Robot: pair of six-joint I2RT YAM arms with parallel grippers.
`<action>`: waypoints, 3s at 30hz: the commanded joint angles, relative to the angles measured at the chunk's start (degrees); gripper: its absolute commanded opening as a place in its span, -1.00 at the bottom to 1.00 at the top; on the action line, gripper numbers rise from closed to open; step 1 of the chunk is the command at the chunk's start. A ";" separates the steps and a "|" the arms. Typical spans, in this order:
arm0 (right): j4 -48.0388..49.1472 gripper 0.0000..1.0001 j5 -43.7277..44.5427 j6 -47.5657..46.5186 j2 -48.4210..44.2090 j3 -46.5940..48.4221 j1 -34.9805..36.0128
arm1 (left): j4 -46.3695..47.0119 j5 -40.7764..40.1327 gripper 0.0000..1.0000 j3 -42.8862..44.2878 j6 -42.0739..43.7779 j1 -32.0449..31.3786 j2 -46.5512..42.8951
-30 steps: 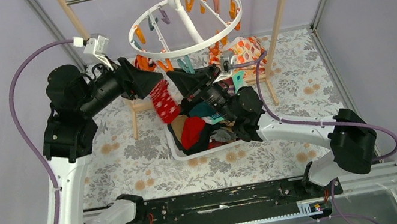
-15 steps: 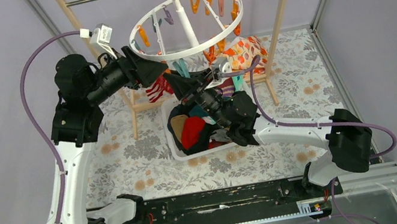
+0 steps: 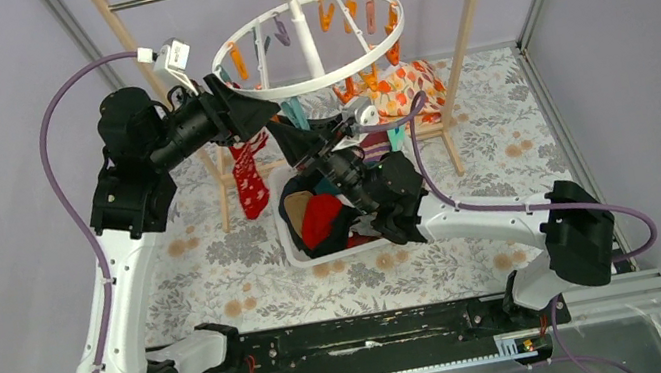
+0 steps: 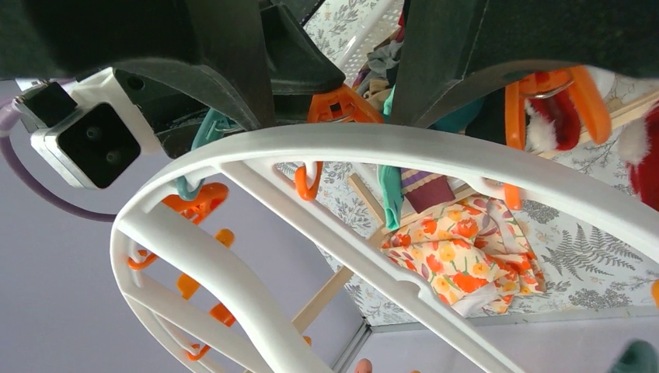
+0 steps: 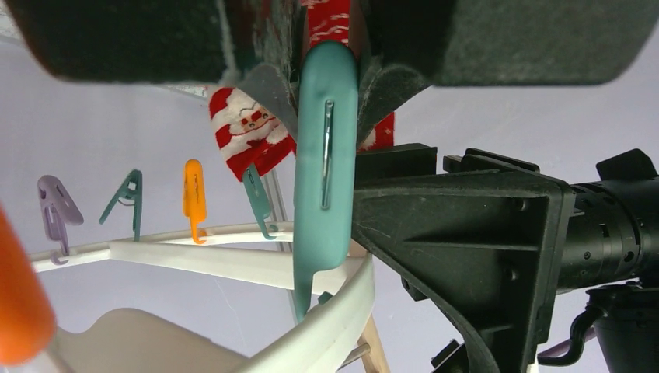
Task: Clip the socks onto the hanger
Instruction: Open the clamp at the hanger, then adjust the sock in the bin.
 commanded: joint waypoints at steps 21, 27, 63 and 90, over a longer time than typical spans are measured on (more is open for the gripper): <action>-9.10 0.99 12.01 -1.98 -9.53 -8.61 3.75 | 3.22 -4.96 -1.00 0.30 0.62 -0.19 0.01; -25.13 1.00 16.29 12.57 -22.61 -19.28 3.77 | 2.89 -5.07 -1.00 -0.05 2.01 -0.22 -0.25; -71.45 0.27 -20.37 21.44 -8.37 2.44 -12.35 | 0.21 -2.02 -1.00 -0.37 5.51 -0.22 -0.04; -66.27 -0.71 -26.41 4.34 1.91 4.68 -12.54 | -0.12 -1.58 -1.00 0.49 5.29 -0.20 -0.13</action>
